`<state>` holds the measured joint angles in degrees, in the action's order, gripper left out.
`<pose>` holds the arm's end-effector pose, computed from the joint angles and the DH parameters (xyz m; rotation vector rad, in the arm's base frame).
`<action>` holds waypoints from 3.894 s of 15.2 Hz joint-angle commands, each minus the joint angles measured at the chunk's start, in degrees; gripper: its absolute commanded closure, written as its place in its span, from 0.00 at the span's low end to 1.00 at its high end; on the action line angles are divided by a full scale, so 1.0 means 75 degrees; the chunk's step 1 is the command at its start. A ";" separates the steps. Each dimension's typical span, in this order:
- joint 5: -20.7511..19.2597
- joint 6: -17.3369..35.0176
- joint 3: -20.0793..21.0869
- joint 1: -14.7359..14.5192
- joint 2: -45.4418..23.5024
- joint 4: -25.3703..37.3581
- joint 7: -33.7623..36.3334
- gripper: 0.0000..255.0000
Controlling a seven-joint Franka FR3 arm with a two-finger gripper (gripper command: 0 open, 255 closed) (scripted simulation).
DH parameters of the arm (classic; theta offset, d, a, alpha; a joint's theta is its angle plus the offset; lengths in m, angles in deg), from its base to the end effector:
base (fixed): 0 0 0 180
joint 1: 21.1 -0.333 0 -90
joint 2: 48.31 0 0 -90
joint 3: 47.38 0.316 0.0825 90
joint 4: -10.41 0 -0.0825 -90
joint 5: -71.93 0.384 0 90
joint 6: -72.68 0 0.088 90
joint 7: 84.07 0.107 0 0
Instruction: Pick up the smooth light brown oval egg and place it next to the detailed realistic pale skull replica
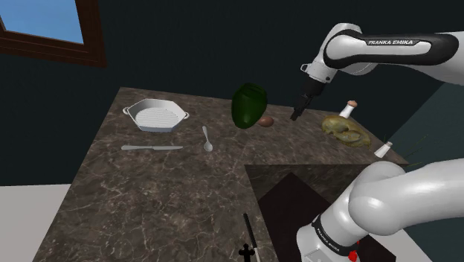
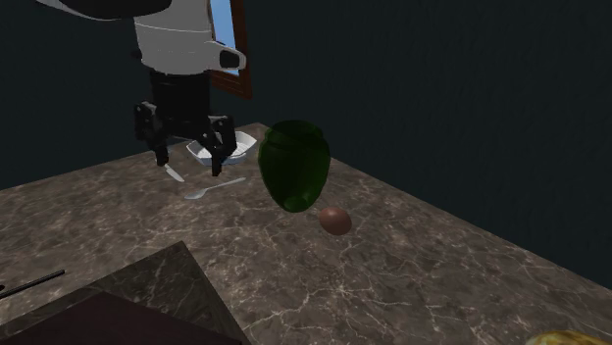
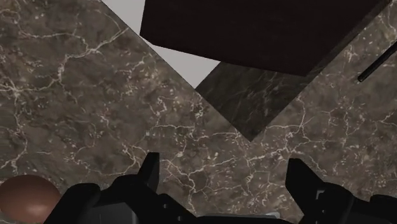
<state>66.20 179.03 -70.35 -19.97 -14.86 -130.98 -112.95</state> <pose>0.3384 -0.1690 0.4743 -2.9929 -0.2740 0.0071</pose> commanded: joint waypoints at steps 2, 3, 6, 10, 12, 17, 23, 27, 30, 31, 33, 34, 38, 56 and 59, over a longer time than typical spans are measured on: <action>-0.0071 0.0485 -0.0593 -0.0118 -0.0694 0.0245 -0.0988 0.00; -0.0051 0.0655 -0.0788 -0.0174 -0.0956 0.0340 -0.1315 0.00; 0.0149 0.1137 -0.1368 -0.0380 -0.1821 0.0701 -0.2346 0.00; 0.0816 0.1661 -0.2083 -0.0679 -0.3172 0.1358 -0.3886 0.00; 0.1343 0.1836 -0.2347 -0.0760 -0.3939 0.1764 -0.4738 0.00; 0.2893 0.1929 -0.2444 -0.0438 -0.5956 0.3022 -0.6834 0.00; 0.4164 0.1632 -0.1786 0.0618 -0.8076 0.4931 -0.8565 0.00; 0.4558 0.1361 -0.1348 0.1250 -0.9190 0.6245 -0.9187 0.00; 0.4658 0.1585 -0.1272 0.1261 -0.9324 0.6139 -0.9247 0.00; 0.4693 0.1658 -0.1247 0.1265 -0.9371 0.6108 -0.9268 0.00; 0.4765 0.1802 -0.1194 0.1274 -0.9469 0.6050 -0.9310 0.00; 0.4802 0.1873 -0.1167 0.1280 -0.9520 0.6025 -0.9331 0.00; 0.4823 0.1914 -0.1151 0.1283 -0.9549 0.6011 -0.9343 0.00; 0.4670 0.1658 -0.1263 0.1214 -0.9305 0.6050 -0.9235 1.00; 0.4557 0.1459 -0.1340 0.1168 -0.9132 0.6098 -0.9153 1.00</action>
<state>100.70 190.45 -80.18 -11.00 -83.91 -85.23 -181.85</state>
